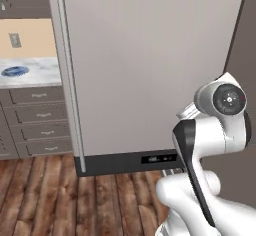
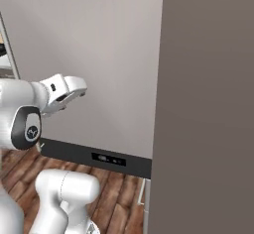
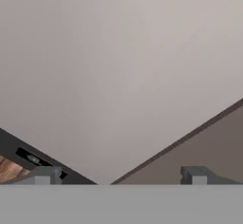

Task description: Place the chicken drumstick on the counter behind the older chicken drumstick on the same shelf of the fridge to maintain FIFO order. Close the fridge door when finished.

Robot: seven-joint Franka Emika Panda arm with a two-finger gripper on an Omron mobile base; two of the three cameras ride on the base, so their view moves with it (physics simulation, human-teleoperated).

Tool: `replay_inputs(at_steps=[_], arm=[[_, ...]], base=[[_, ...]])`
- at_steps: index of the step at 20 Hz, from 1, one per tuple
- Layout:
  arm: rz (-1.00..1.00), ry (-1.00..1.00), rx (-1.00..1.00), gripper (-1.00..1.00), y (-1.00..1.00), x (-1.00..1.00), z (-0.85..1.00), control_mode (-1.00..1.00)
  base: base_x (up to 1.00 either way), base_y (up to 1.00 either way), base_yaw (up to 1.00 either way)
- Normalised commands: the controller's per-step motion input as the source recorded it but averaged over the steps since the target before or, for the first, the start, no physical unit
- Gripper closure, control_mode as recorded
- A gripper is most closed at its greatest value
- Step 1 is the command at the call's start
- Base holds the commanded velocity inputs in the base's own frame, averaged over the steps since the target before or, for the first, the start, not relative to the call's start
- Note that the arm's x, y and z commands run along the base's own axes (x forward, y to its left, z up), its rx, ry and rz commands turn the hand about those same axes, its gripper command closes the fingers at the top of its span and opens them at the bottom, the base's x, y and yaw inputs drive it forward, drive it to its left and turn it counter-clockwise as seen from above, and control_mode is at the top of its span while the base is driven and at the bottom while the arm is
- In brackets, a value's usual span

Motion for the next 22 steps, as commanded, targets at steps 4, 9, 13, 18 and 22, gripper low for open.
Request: replay_inputs(at_steps=[4, 9, 13, 18, 22], arm=[[0.0, 0.0, -0.01, -1.0, 0.0, 0.71, -0.27, -1.0], [-0.06, 0.0, 0.0, -1.0, -0.02, 0.54, -0.11, -1.0], [-0.11, -0.02, -0.01, -1.0, -0.01, 0.37, -0.06, -1.0], [-0.12, -0.03, -0.02, -1.0, -0.06, 0.34, -0.05, -1.0], [-0.11, -0.01, -0.02, -1.0, -0.13, 0.36, -0.09, -1.0]], base=[[0.0, 0.0, 0.0], [0.0, 0.0, 0.0], [0.0, 0.0, 0.0], [0.0, 0.0, 0.0], [0.0, 0.0, 0.0]])
